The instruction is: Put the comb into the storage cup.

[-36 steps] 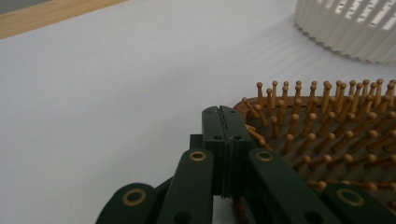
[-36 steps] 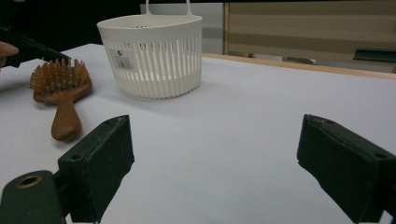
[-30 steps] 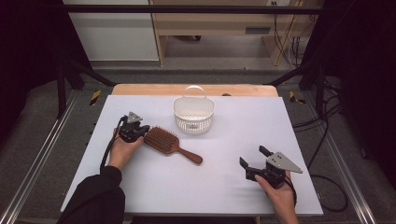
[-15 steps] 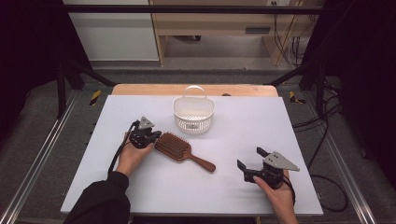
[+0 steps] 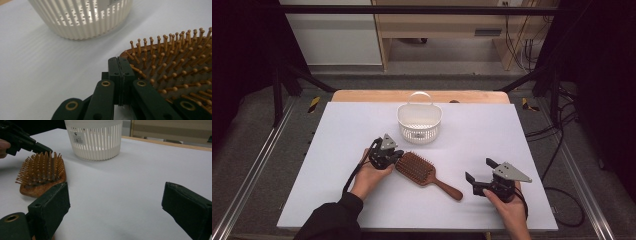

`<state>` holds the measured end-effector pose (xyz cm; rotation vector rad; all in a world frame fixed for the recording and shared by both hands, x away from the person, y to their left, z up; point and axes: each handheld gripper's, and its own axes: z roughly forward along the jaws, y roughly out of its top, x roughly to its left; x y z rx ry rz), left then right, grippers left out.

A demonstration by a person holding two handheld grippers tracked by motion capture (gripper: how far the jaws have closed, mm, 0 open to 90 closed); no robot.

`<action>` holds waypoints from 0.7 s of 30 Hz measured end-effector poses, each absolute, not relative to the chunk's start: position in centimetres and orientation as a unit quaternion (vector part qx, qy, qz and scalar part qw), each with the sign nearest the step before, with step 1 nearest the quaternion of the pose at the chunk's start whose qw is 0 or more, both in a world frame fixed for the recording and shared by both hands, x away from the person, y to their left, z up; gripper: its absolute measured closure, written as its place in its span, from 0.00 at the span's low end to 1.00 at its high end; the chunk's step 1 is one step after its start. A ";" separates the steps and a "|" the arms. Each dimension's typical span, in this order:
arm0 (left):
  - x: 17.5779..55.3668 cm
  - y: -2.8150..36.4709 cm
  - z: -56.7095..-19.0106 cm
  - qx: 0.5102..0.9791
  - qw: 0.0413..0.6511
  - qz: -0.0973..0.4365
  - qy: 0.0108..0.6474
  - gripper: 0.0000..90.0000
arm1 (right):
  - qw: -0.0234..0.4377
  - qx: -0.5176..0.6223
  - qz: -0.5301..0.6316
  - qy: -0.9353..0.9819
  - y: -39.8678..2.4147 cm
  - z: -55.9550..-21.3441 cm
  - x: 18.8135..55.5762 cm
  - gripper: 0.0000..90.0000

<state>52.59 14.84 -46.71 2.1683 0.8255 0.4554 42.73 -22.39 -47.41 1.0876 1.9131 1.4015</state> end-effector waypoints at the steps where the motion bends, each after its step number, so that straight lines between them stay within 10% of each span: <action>1: 52.4 14.7 -46.7 0.850 0.379 0.177 0.320 1.00 | 0.262 0.403 0.518 0.707 -22.4 -47.4 42.7 0.09; 21: 50.1 11.5 -46.8 0.857 0.385 0.166 0.300 1.00 | 0.271 0.413 0.516 0.700 -22.6 -47.4 42.8 0.09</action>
